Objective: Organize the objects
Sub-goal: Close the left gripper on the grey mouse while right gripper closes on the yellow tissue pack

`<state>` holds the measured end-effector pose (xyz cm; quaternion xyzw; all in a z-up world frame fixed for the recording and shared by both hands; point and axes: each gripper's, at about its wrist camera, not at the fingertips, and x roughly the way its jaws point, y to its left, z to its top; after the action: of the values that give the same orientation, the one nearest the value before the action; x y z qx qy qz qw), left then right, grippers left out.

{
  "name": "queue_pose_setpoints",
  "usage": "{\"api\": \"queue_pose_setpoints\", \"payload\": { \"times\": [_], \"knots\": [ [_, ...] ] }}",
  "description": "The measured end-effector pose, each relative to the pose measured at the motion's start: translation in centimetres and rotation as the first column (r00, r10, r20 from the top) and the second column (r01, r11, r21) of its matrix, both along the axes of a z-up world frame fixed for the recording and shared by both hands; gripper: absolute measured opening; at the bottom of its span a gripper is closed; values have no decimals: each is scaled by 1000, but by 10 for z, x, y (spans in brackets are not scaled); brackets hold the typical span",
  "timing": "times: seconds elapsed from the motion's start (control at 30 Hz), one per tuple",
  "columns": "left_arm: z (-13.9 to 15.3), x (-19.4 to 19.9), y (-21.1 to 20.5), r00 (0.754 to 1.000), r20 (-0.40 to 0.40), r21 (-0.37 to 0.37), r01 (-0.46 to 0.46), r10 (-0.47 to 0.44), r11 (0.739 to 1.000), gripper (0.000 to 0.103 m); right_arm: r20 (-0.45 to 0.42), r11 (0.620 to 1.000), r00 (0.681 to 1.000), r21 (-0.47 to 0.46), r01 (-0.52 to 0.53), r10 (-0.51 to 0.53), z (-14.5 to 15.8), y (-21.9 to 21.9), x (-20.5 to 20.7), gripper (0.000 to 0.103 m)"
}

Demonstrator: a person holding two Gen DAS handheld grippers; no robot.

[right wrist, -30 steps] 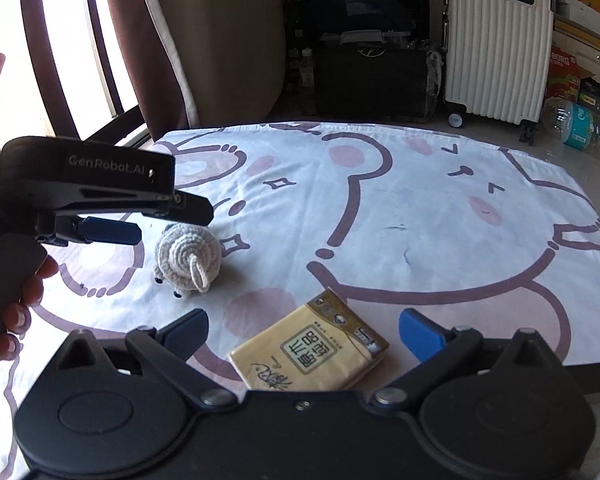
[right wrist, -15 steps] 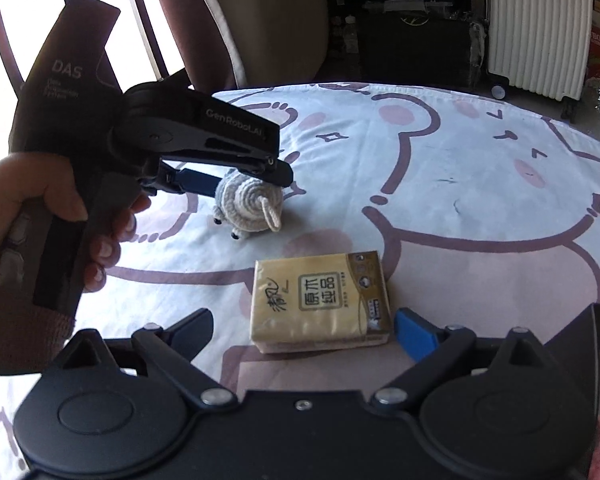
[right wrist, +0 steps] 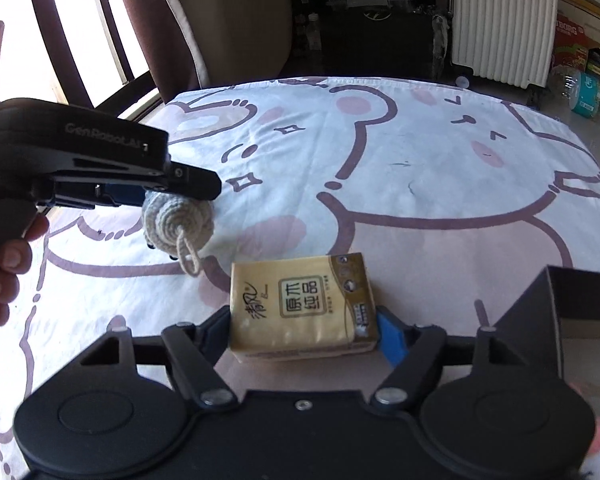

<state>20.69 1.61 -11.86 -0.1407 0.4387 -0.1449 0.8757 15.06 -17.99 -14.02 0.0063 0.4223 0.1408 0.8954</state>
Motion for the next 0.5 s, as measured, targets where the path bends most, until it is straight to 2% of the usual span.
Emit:
{"api": "queue_pose_setpoints", "payload": {
  "times": [0.1,0.27,0.5],
  "knots": [
    [-3,-18,-2,998,-48,-36,34,-35,999,47,-31,1000,999,7,12,-12,-1,-6,-17,75],
    [-12,-51,-8,991,-109,-34,78,-81,996,47,-52,1000,998,-25,19,-20,0,-7,-49,75],
    [-14,-85,-14,985,-131,-38,110,-114,993,48,-75,999,997,-38,-14,11,2,-10,-99,75]
  ]
}}
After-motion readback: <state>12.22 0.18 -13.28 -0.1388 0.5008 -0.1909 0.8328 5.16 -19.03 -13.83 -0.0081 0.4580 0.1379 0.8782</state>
